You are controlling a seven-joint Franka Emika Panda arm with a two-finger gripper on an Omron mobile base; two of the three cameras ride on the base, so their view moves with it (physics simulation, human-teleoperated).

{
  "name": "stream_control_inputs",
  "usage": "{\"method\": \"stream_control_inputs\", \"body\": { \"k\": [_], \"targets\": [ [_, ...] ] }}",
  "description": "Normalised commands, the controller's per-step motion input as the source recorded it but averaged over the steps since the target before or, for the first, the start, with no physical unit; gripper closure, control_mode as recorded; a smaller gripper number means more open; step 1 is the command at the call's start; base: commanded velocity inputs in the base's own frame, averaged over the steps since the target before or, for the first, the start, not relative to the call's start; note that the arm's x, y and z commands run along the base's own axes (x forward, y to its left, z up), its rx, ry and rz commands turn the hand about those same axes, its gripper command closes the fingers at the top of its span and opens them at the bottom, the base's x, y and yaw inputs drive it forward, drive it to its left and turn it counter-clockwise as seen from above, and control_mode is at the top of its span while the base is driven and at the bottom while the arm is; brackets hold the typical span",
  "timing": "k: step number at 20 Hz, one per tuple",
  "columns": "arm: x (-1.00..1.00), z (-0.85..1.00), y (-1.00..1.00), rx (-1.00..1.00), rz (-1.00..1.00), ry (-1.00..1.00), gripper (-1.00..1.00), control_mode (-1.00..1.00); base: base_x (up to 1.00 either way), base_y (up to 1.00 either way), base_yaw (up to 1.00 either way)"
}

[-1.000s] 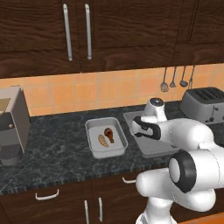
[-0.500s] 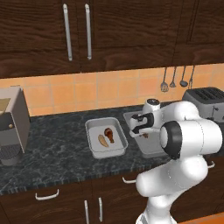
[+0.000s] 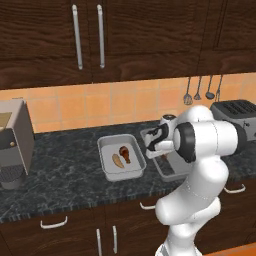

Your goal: Place one sweet potato and one chicken drumstick in each tupperware on the nearby counter, to pack two identical lunches.

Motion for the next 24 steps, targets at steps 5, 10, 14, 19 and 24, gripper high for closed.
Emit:
{"method": "stream_control_inputs", "body": {
  "k": [5, 10, 14, 19, 24],
  "targets": [
    [0.11, -0.13, -0.01, 0.00, 0.00, 0.00, -1.00, -1.00, 0.00, 0.00, 0.00],
    [-0.09, 0.12, 0.00, 0.00, 0.00, -0.05, -1.00, -1.00, 0.00, 0.00, 0.00],
    [-0.34, 0.39, 0.00, 0.00, 0.00, -0.17, -1.00, -1.00, 0.00, 0.00, 0.00],
    [-0.63, 0.75, 0.00, 0.00, 0.00, -0.23, -1.00, -1.00, 0.00, 0.00, 0.00],
    [-0.75, 0.90, 0.00, 0.00, -0.03, -0.22, -1.00, -1.00, 0.00, 0.00, 0.00]
  ]
}}
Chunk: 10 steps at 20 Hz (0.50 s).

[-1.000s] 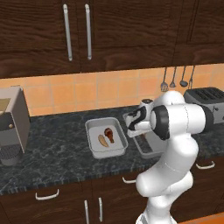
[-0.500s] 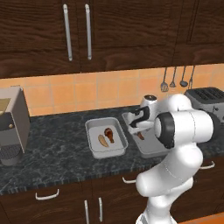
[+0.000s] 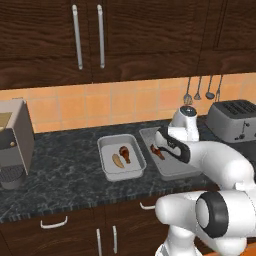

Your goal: Place one sweet potato and one chicken drumstick in each tupperware on the nearby counter, to pack two identical lunches.

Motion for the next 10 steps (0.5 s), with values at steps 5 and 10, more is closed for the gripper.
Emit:
{"method": "stream_control_inputs", "body": {
  "k": [5, 10],
  "targets": [
    [-0.84, 0.85, 0.04, 0.00, -0.08, -0.20, -1.00, -1.00, 0.00, 0.00, 0.00],
    [-0.81, 0.45, 0.09, 0.00, -0.09, -0.19, -1.00, -1.00, 0.00, 0.00, 0.00]
  ]
}}
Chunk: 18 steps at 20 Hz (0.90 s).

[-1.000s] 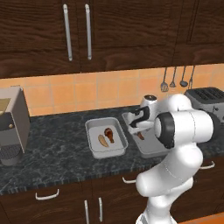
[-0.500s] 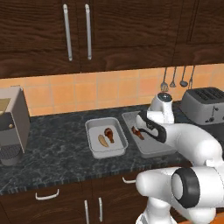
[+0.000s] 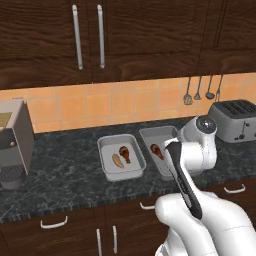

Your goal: Place one sweet potato and one chicken drumstick in each tupperware on the nearby counter, to pack two identical lunches.

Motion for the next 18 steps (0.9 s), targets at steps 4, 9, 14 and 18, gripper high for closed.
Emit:
{"method": "stream_control_inputs", "body": {
  "k": [4, 9, 14, 18],
  "targets": [
    [-0.74, 0.37, 0.00, 0.01, -0.05, -0.08, -1.00, -1.00, 0.00, 0.00, 0.00],
    [-0.75, 0.44, 0.02, 0.00, -0.02, -0.02, -1.00, -1.00, 0.00, 0.00, 0.00],
    [-0.17, 0.09, 0.00, 0.00, 0.00, -0.01, -1.00, 1.00, -0.74, -0.05, -0.03],
    [0.00, 0.00, 0.00, 0.00, 0.00, 0.00, -1.00, 1.00, -0.87, -0.71, -0.10]
  ]
}}
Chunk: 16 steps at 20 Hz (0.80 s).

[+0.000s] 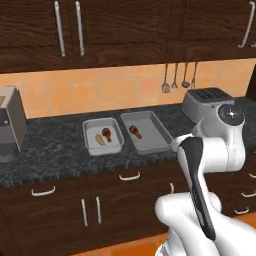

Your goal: Place one sweet potato and one chicken drumstick in each tupperware on the nearby counter, to pack two identical lunches.

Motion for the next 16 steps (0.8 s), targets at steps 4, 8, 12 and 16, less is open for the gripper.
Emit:
{"method": "stream_control_inputs", "body": {
  "k": [4, 8, 12, 16],
  "targets": [
    [0.00, 0.00, 0.00, 0.00, 0.00, 0.00, -1.00, 1.00, -0.64, -0.96, -0.11],
    [0.00, 0.00, 0.00, 0.00, 0.00, 0.00, -1.00, 1.00, -0.48, -1.00, -0.06],
    [0.00, 0.00, 0.00, 0.00, 0.00, 0.00, -1.00, 1.00, -0.45, -1.00, -0.02],
    [0.00, 0.00, 0.00, 0.00, 0.00, 0.00, -1.00, 1.00, -0.07, -1.00, -0.03]
  ]
}}
